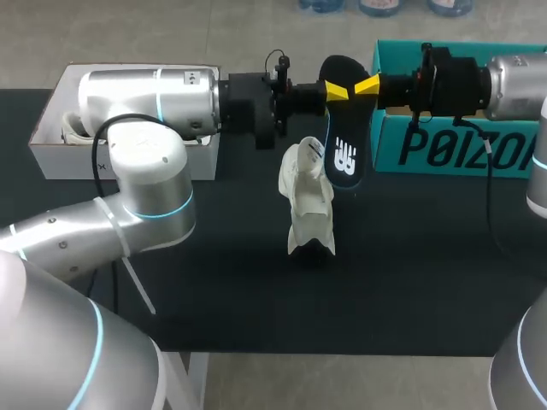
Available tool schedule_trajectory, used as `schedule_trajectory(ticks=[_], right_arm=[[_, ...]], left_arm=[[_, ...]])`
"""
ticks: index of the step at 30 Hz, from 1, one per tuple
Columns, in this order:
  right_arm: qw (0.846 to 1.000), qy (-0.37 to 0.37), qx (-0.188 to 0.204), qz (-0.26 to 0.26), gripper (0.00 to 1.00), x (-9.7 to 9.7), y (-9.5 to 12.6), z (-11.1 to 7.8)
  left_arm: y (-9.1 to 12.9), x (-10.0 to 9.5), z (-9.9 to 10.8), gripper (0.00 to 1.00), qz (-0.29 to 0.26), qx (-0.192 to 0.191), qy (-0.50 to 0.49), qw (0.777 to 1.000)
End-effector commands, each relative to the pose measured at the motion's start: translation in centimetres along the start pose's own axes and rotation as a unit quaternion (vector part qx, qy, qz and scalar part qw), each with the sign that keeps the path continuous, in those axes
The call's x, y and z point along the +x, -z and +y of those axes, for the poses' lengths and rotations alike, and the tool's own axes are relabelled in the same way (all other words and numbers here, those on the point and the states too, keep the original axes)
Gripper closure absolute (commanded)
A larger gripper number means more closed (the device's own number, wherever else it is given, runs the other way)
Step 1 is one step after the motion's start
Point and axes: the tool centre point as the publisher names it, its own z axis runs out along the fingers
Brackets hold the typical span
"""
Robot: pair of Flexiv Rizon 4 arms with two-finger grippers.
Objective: Take the shoe out of the shoebox, open the shoe tongue, remove and reinsert the insole, then place the shoe into the shoebox
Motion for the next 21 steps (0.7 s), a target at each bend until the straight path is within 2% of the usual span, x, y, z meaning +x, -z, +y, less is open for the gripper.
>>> schedule_trajectory(ticks=[1, 6, 8, 20, 21], right_arm=[[1.000, -0.008, -0.007, -0.017, 0.00, -0.5, 1.2, 0.0], [0.995, -0.024, -0.028, -0.088, 0.00, -1.3, 4.9, 0.7], [0.986, -0.020, -0.019, -0.166, 0.00, -1.7, 5.8, 0.9], [0.986, -0.020, -0.019, -0.166, 0.00, -1.7, 5.8, 0.9], [0.987, -0.021, -0.007, -0.160, 0.00, -2.8, 5.5, 0.7]], left_arm=[[-0.3, 0.0, -0.3, 1.00, -0.003, -0.004, 0.006, 1.000], [0.3, 0.1, -0.6, 1.00, -0.001, -0.007, 0.019, 1.000], [0.6, 0.2, -0.7, 1.00, 0.000, -0.011, 0.026, 1.000], [0.8, 1.1, -1.1, 1.00, 0.000, -0.029, 0.070, 0.997], [1.0, 1.2, -1.2, 1.00, 0.003, -0.029, 0.072, 0.997]])
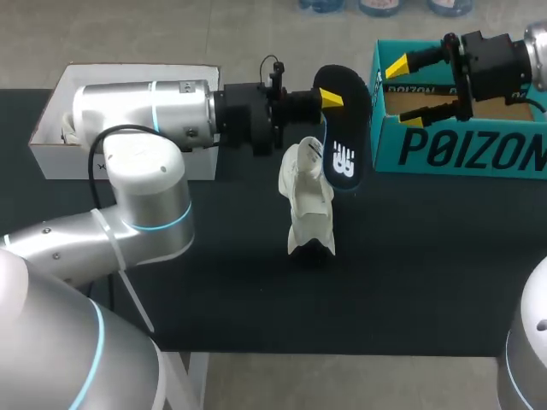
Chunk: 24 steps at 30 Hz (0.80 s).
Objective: Take the shoe out of the shoebox, open the shoe tongue, remove and reinsert the insole, then place the shoe into the shoebox
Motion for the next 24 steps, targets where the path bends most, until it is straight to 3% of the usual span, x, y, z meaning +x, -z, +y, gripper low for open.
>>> schedule_trajectory(ticks=[1, 3, 5, 9, 15, 20, 24], right_arm=[[1.000, 0.017, 0.018, 0.003, 0.00, -1.8, -0.9, -0.3], [0.999, 0.028, 0.018, -0.025, 0.00, -3.6, -0.5, 0.3], [0.997, 0.047, 0.044, -0.041, 0.00, -4.9, 0.9, 1.0], [0.995, 0.066, 0.026, -0.072, 0.00, -6.4, 5.0, 2.7], [0.993, 0.076, -0.017, -0.089, 0.00, -5.4, 10.3, 3.7], [0.992, 0.084, -0.042, -0.087, 0.00, -4.0, 12.3, 3.0], [0.990, 0.094, -0.039, -0.093, 0.00, -3.3, 12.9, 2.1]], left_arm=[[0.3, 0.2, -0.6, 1.00, 0.006, -0.006, 0.004, 1.000], [0.6, 0.2, -0.8, 1.00, 0.010, -0.006, 0.007, 1.000], [0.8, 0.0, -0.9, 1.00, 0.013, -0.005, 0.009, 1.000], [0.9, -0.4, -1.3, 1.00, 0.013, -0.006, 0.022, 1.000], [1.0, 0.0, -2.1, 1.00, 0.017, -0.008, 0.040, 0.999], [1.2, 0.4, -2.4, 1.00, 0.017, -0.014, 0.050, 0.999], [1.2, 0.9, -2.7, 1.00, 0.018, -0.016, 0.057, 0.998]])
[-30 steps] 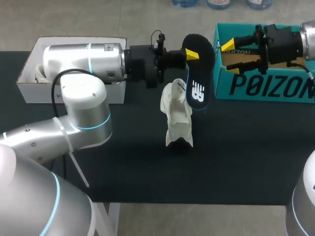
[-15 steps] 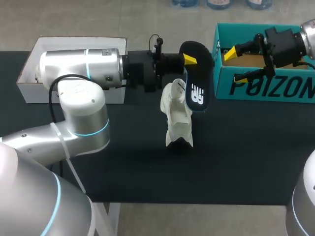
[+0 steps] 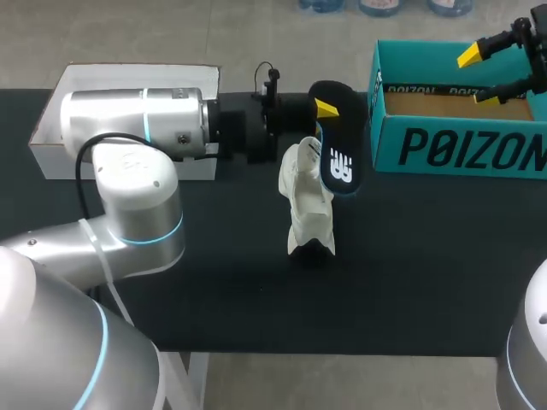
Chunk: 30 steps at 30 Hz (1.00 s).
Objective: Take the shoe out of the shoebox, open the shoe tongue, remove and reinsert the insole, then place the shoe into the shoebox
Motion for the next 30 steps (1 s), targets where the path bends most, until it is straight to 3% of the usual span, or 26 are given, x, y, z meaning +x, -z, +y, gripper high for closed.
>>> schedule_trajectory(ticks=[1, 22, 25, 30], right_arm=[[1.000, 0.004, -0.017, -0.008, 0.00, 1.0, 1.5, -1.8], [1.000, 0.006, -0.016, -0.013, 0.00, 1.1, 1.5, -1.8], [1.000, 0.006, -0.016, -0.013, 0.00, 1.1, 1.5, -1.8], [1.000, 0.006, -0.016, -0.013, 0.00, 1.1, 1.5, -1.8]], left_arm=[[0.0, 0.5, -0.5, 1.00, -0.001, -0.005, 0.002, 1.000], [-0.3, 0.5, -0.8, 1.00, -0.006, -0.007, 0.007, 1.000], [-1.0, 1.6, -2.0, 1.00, 0.052, -0.002, 0.030, 0.998], [-0.6, 5.1, -1.1, 1.00, 0.149, -0.041, 0.085, 0.984]])
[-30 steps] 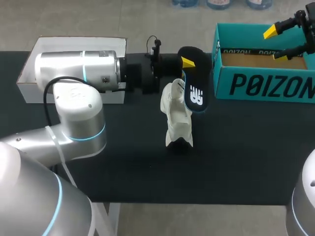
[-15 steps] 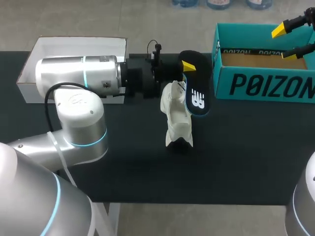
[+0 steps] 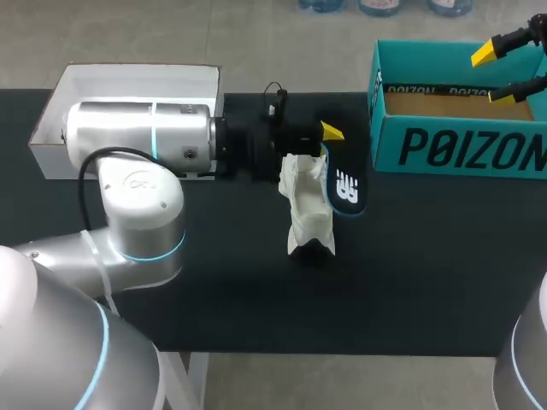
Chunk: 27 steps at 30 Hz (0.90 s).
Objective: Take the shoe out of the shoebox, open the shoe tongue, remove and reinsert the insole, then place the shoe into the shoebox
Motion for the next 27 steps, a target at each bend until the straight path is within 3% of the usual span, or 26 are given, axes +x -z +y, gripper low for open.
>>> schedule_trajectory(ticks=[1, 5, 7, 8, 19, 21, 27], right_arm=[[1.000, -0.001, -0.001, -0.002, 0.00, 0.0, 0.0, -0.1], [1.000, -0.001, -0.001, -0.002, 0.00, 0.0, 0.0, -0.1], [1.000, -0.001, -0.001, -0.002, 0.00, 0.0, 0.0, -0.1], [1.000, -0.001, -0.001, -0.002, 0.00, 0.0, 0.0, -0.1], [1.000, -0.001, -0.001, -0.002, 0.00, 0.0, 0.0, -0.1], [1.000, -0.001, -0.001, -0.002, 0.00, 0.0, 0.0, -0.1], [1.000, -0.001, -0.001, -0.002, 0.00, 0.0, 0.0, -0.1]], left_arm=[[0.1, 1.4, 0.4, 1.00, 0.111, -0.036, 0.054, 0.992], [0.7, 3.4, 0.8, 1.00, 0.164, -0.022, 0.104, 0.981], [1.0, 5.5, 0.4, 1.00, 0.253, 0.006, 0.148, 0.956], [1.1, 6.4, 0.3, 1.00, 0.286, -0.007, 0.131, 0.949], [1.1, 6.4, 0.3, 1.00, 0.286, -0.007, 0.131, 0.949], [0.8, 7.3, 0.7, 1.00, 0.261, 0.039, 0.129, 0.956], [1.1, 10.2, 1.0, 1.00, 0.280, 0.047, 0.094, 0.954]])
